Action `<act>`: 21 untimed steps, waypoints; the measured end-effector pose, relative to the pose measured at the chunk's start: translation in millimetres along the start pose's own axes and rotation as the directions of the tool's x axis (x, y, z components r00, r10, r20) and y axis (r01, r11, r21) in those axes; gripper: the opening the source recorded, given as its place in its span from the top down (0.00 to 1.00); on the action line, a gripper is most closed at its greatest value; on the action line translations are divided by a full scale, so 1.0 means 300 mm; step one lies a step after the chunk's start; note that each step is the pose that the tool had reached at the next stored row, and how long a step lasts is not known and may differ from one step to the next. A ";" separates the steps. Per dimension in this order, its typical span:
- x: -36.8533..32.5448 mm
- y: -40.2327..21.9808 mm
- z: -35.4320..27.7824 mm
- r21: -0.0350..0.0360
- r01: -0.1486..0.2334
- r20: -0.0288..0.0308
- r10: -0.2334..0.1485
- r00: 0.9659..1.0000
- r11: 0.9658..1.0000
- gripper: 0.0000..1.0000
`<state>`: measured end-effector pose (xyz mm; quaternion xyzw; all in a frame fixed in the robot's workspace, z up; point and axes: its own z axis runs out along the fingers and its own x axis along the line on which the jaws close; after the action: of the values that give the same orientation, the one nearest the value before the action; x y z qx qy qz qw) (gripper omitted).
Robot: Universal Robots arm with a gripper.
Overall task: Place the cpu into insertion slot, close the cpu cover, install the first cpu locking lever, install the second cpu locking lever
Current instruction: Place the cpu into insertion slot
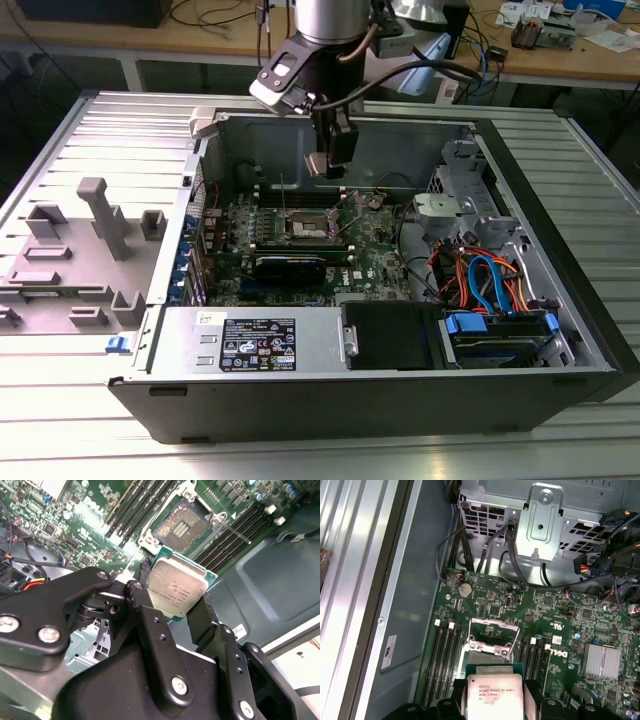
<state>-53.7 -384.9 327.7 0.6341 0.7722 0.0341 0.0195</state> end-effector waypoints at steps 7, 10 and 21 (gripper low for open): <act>0.000 -0.001 0.011 -0.002 -0.117 0.009 0.117 0.993 0.993 0.46; 0.000 -0.002 0.014 -0.003 -0.149 0.011 0.149 0.989 0.989 0.46; 0.000 -0.003 0.016 -0.003 -0.168 0.013 0.168 0.986 0.986 0.46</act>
<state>-54.1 -385.0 323.0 0.6970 0.7160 0.0323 0.0223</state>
